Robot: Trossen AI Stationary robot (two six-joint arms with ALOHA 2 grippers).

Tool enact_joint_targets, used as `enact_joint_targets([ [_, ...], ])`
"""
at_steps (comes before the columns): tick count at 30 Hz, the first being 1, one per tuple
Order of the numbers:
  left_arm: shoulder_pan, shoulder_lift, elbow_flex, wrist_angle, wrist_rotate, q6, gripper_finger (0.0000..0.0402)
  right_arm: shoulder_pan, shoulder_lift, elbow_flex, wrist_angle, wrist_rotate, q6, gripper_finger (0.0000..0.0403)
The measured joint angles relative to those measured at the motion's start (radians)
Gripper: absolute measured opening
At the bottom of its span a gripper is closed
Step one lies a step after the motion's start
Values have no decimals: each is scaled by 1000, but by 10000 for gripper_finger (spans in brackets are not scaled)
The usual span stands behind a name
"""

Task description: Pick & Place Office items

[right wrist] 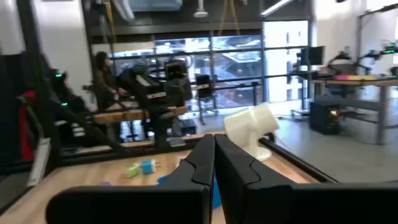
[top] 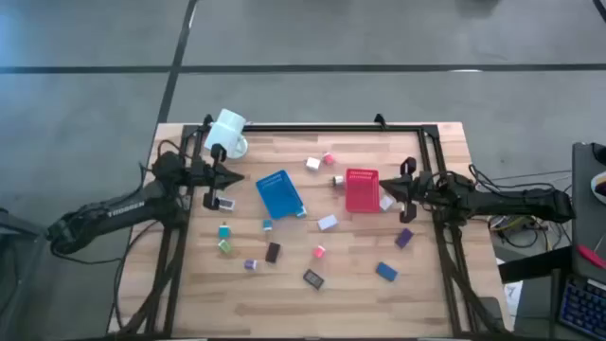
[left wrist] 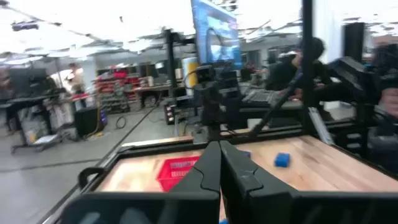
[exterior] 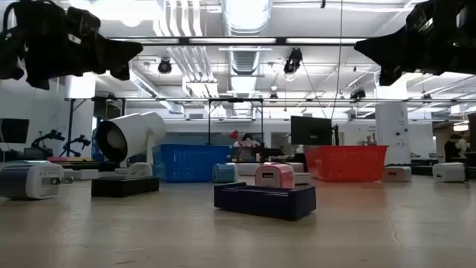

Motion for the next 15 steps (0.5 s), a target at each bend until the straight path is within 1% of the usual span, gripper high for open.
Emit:
enact_joint_targets([
  [7, 21, -31, -63, 6, 27, -16, 1, -35, -44, 0, -88, 16, -18, 8],
  [10, 46, -35, -66, 7, 36, -15, 1, -59, -51, 0, -146, -1, -8, 8],
  [13, 66, -29, -66, 7, 63, -30, 1, -68, -49, 0, -151, -24, 4, 8],
  [15, 70, -22, -71, 5, 64, -41, 1, -68, -51, 0, -143, -24, 4, 8],
])
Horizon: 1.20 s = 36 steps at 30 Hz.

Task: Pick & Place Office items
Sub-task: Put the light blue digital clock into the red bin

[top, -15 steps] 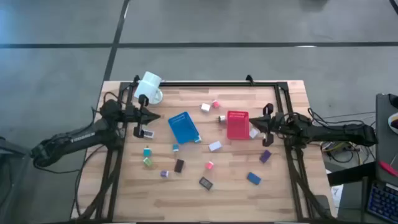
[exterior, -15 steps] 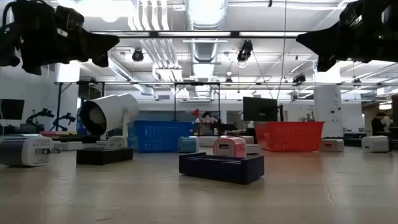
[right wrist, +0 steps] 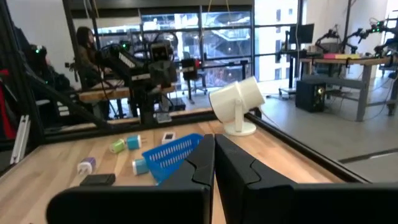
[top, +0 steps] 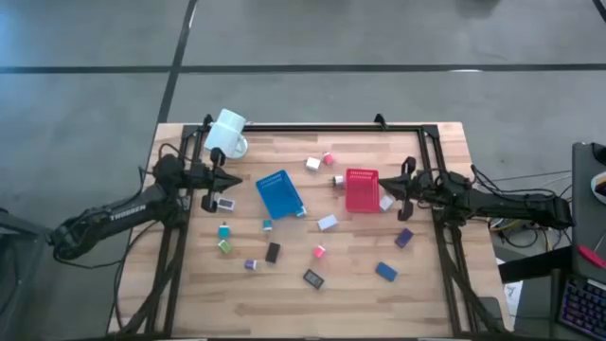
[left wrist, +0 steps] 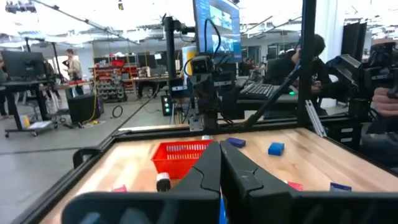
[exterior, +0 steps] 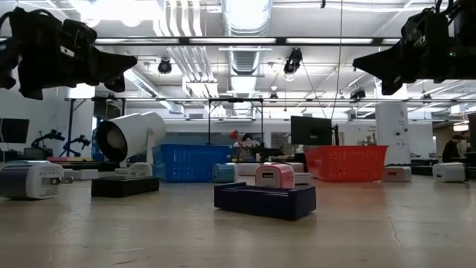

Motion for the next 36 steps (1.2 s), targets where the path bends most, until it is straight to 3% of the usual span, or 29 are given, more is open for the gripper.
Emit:
enact_joint_targets([
  [10, 1, 19, 3, -70, 9, 40, 7, 1, 2, 0, 62, -1, -72, 8],
  [20, 1, 19, 32, -88, 6, -27, 7, 1, 2, 0, 82, -1, -57, 8],
  [28, 1, 19, 32, -113, -119, 19, 6, 1, 2, 0, 84, -1, -14, 8],
  [36, 0, 19, 32, -107, -127, 38, 10, 1, 2, 0, 84, -1, -25, 8],
])
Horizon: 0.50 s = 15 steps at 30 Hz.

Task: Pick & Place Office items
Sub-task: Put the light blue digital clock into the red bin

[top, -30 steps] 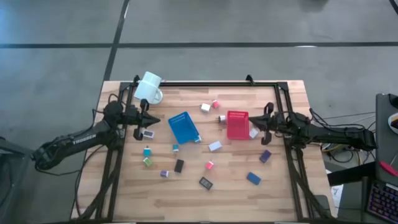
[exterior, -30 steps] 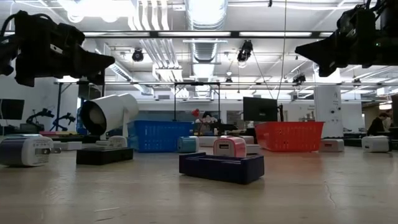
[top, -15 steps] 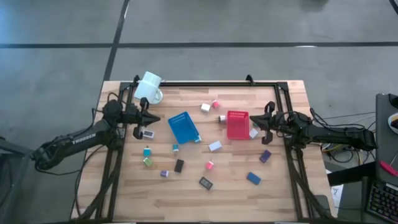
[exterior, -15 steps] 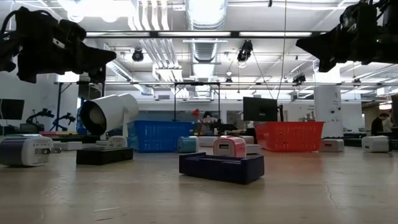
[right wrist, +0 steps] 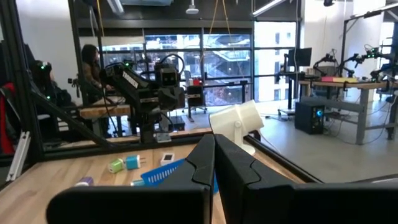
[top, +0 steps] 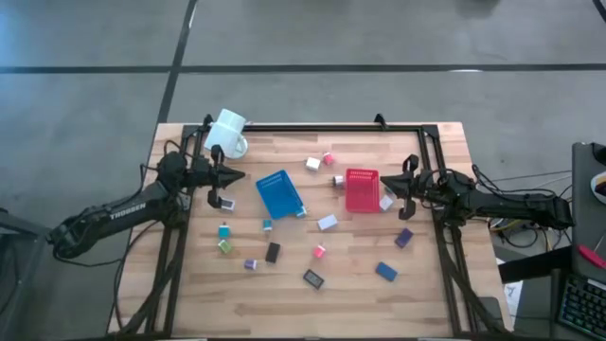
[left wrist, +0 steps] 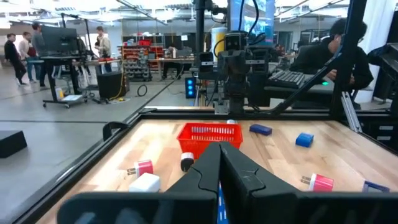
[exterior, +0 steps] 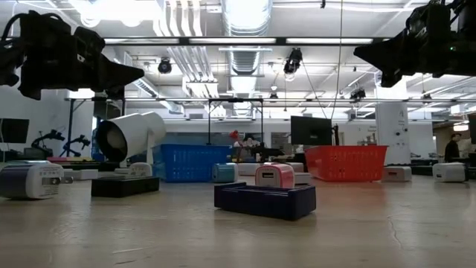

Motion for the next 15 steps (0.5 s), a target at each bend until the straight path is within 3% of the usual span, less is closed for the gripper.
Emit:
enact_joint_targets([
  [9, 0, -1, 0, 3, 0, -11, 11, 1, 32, 39, 1, 11, 80, 8],
  [15, -1, 0, 0, -2, 4, -39, 11, 2, 125, 127, -62, 109, 79, 8],
])
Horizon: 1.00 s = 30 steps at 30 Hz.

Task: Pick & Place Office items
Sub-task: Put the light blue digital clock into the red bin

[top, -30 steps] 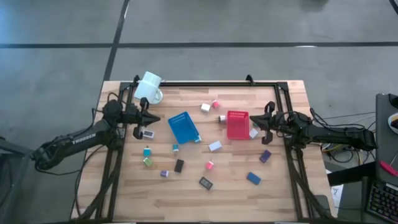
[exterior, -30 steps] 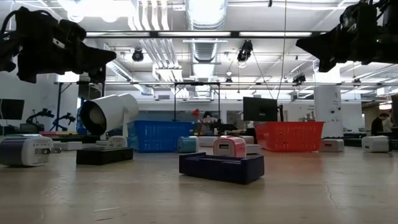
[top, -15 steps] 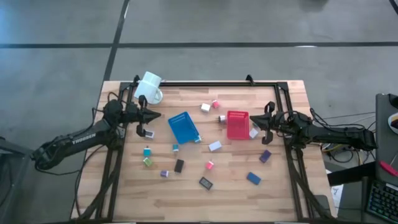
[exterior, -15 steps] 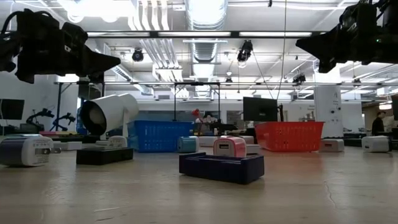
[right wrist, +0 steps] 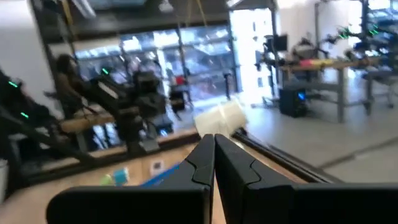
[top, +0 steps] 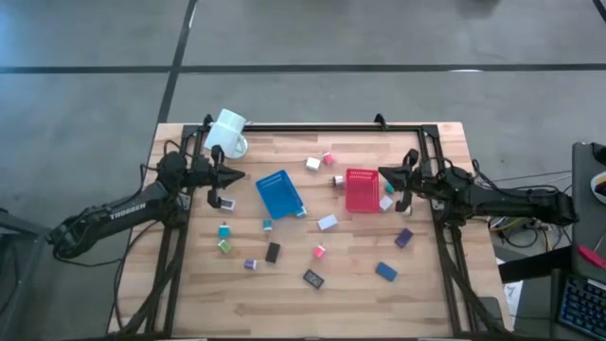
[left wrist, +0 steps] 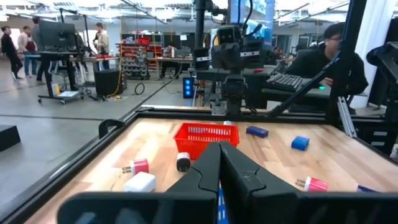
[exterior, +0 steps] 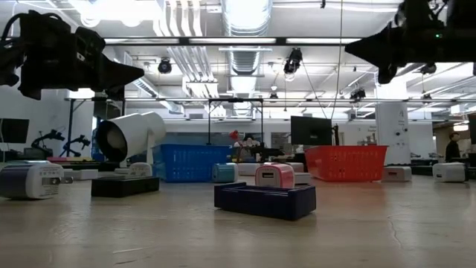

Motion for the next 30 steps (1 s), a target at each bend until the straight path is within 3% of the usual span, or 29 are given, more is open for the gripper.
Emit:
enact_joint_targets([
  [3, 0, 0, 0, -3, 0, -2, 12, 0, 45, 99, -150, 12, 5, 8],
  [9, 0, 0, 0, -3, 0, -2, 12, 0, 125, 399, -679, 196, 56, 8],
  [18, 0, 0, 0, -3, 1, -2, 12, 0, 257, 784, -1344, 254, 187, 8],
  [23, 0, 0, -5, -4, 1, -2, 12, 0, 347, 922, -1596, 284, 280, 9],
  [30, 0, 0, -7, -4, 1, -1, 12, -4, 476, 1013, -1858, 291, 398, 9],
])
